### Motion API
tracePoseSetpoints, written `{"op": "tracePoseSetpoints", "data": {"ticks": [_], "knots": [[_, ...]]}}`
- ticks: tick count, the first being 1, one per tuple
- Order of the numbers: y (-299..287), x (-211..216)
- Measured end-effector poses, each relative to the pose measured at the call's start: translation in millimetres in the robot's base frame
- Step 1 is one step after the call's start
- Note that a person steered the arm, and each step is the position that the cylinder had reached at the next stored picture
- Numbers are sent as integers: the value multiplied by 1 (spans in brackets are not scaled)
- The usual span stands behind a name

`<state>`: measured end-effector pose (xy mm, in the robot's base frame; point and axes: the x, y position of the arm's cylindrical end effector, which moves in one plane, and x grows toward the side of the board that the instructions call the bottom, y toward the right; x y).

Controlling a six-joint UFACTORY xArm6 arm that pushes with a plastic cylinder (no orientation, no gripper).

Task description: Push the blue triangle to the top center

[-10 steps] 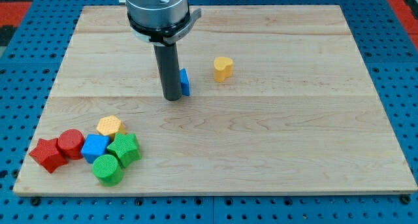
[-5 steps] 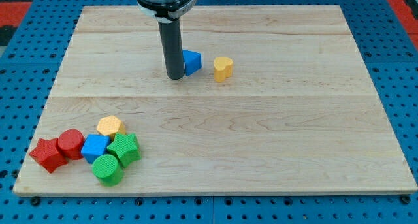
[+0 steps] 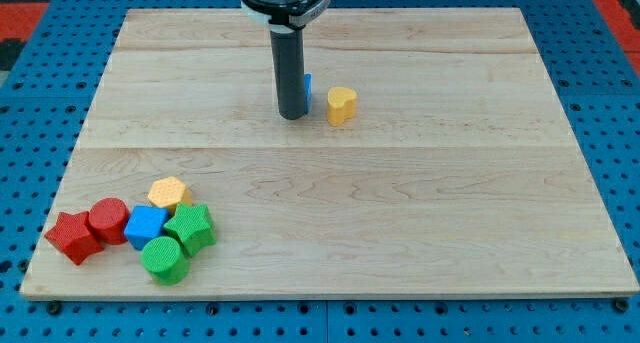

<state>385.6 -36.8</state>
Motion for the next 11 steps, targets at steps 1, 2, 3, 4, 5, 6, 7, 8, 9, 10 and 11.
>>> {"op": "tracePoseSetpoints", "data": {"ticks": [1,2,3,4,5,6,7,8,9,10,11], "knots": [[0,-34],[0,-52],[2,-52],[24,-52],[25,-54],[25,-63],[25,-77],[25,-85],[26,-87],[26,-101],[26,-117]]}}
